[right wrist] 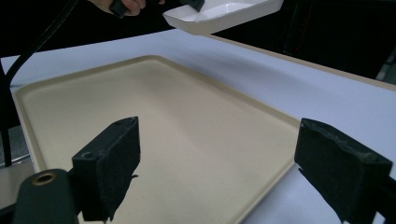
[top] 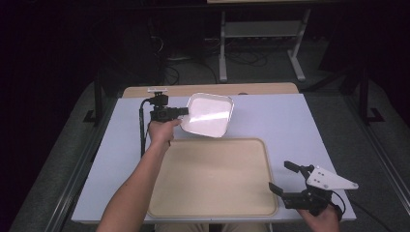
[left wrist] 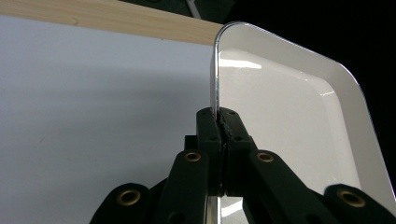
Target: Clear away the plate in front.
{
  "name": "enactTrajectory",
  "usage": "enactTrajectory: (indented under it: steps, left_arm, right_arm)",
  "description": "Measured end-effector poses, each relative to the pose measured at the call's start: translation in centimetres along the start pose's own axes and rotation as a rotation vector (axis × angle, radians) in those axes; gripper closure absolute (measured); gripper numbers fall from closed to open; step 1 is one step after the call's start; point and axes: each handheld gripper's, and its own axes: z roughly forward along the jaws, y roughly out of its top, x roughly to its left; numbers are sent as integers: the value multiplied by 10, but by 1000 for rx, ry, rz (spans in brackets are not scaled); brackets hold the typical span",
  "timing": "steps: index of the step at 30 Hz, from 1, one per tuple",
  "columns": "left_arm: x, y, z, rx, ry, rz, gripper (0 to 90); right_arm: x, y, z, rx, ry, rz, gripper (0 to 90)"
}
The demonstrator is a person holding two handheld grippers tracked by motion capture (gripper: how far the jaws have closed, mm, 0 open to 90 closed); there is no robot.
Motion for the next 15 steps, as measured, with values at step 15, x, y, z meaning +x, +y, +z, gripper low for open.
enactTrajectory:
  steps: [15]
  left_arm:
    - [-7,-37,-21,41,-33,39,888]
  right_arm:
    - [0,0,-1,-4,-4,-3,135]
